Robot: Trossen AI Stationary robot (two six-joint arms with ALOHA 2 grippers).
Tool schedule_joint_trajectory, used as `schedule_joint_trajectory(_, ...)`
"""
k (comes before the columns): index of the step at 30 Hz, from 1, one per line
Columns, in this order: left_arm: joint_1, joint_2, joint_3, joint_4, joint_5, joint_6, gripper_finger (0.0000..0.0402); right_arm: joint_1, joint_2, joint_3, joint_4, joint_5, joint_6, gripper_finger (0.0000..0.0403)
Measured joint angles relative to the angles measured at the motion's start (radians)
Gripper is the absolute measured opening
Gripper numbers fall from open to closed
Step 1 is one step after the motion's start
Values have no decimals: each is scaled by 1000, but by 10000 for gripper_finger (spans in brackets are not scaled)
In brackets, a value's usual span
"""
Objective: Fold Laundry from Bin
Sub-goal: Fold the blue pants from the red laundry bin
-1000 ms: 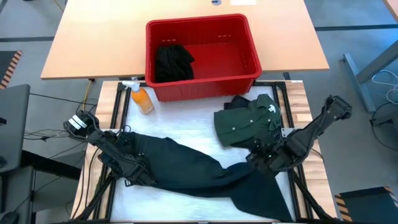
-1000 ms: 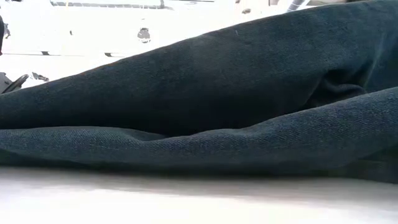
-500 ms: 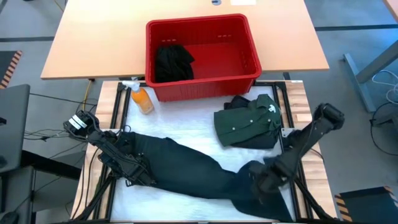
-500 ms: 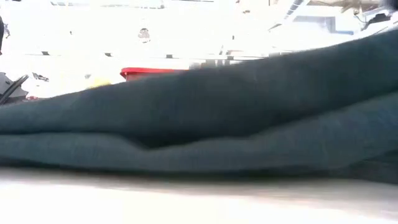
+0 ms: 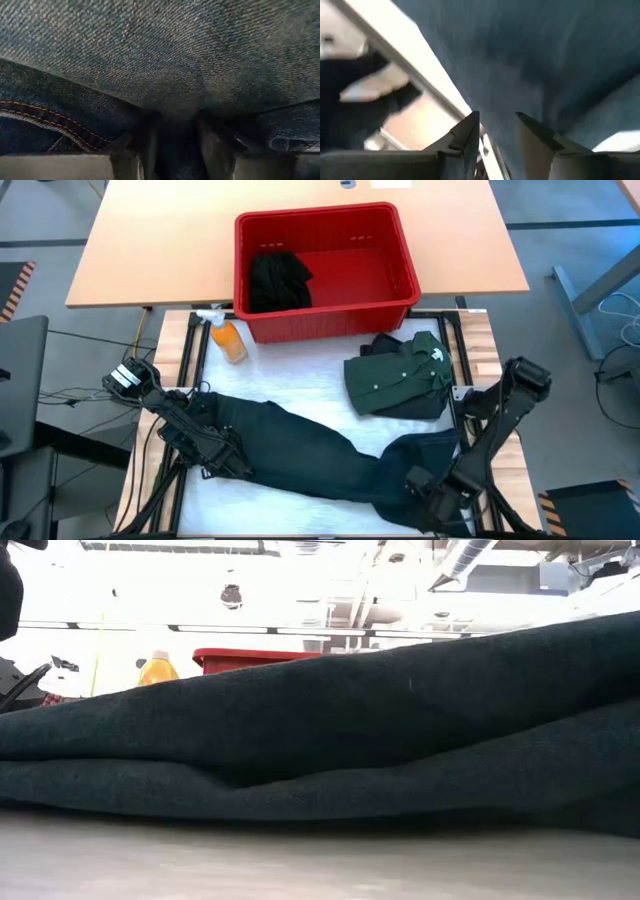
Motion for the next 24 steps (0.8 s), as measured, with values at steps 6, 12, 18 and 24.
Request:
schedule_joint_trajectory(6, 0, 0, 0, 0, -7, -4, 125, 77, 97, -113, 109, -30, 94, 149)
schedule_joint_trajectory(12, 0, 0, 0, -1, -6, 15, 125, 12, 184, -143, -3, -4, 75, 149)
schedule_joint_trajectory(18, 6, 1, 0, -4, 6, 41, 125, -224, 199, -118, -190, 206, -44, 148)
schedule_joint_trajectory(24, 2, 0, 0, -20, 21, 52, 125, -368, 214, -60, -284, 250, -332, 125)
